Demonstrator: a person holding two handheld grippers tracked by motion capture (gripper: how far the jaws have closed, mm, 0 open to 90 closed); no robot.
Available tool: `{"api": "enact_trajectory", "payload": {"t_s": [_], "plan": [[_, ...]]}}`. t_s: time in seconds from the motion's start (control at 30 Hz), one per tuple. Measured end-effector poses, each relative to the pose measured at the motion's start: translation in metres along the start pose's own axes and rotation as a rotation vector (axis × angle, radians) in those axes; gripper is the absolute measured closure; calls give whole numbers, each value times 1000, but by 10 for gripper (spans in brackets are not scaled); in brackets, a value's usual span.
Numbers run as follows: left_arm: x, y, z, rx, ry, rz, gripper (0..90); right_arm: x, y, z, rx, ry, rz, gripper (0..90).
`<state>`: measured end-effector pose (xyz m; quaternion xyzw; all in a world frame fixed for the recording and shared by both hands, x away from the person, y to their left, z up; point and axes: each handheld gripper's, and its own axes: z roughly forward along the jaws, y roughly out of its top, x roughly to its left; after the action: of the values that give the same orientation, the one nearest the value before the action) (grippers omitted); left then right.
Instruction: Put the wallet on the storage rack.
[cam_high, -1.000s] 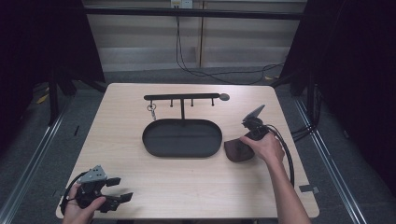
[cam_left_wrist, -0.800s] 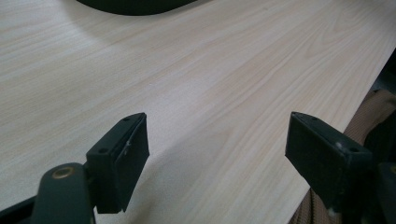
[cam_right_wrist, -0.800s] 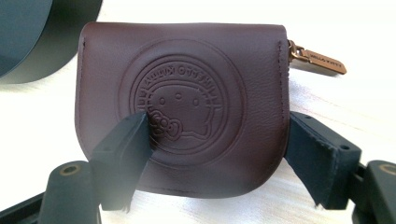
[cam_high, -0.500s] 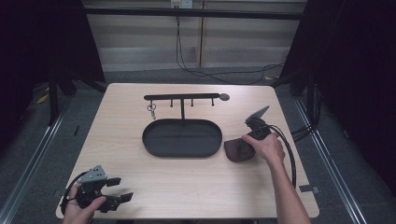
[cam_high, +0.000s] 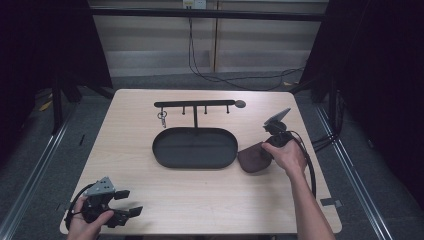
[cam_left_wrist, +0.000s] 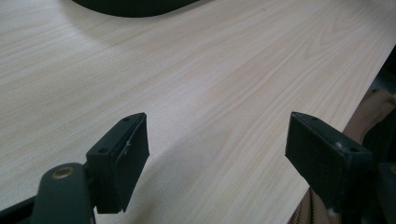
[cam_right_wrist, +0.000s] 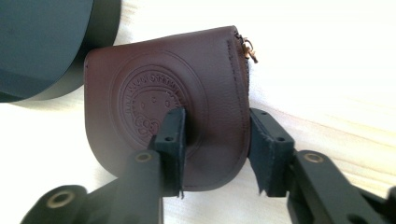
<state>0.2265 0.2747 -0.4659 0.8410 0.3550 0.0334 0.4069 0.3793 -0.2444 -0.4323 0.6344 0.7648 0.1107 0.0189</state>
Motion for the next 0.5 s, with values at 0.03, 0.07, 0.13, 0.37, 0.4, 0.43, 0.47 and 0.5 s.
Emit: {"api": "enact_trajectory", "payload": {"t_s": [0.03,0.07,0.13,0.37,0.4,0.43,0.47,0.5], "plan": [[0,0,-1,-4,0,0,214,0,0,-2,-1,2,5,628],[1,0,-1,-6,1,-3,214,-2,-1,-3,-6,13,7,646],[1,-1,-1,-10,3,-11,214,-3,-2,-6,-12,28,16,674],[2,0,-1,-11,8,-19,210,-9,-7,-20,-36,72,28,792],[2,0,-2,-13,9,-22,210,-9,-8,-21,-33,77,26,806],[3,0,-2,-21,7,-28,210,-9,-8,-23,-33,77,22,811],[4,0,-3,-22,7,-27,210,-9,-8,-26,-34,86,22,816],[4,0,-2,-20,7,-32,210,-8,-7,-28,-33,87,19,820]]}}
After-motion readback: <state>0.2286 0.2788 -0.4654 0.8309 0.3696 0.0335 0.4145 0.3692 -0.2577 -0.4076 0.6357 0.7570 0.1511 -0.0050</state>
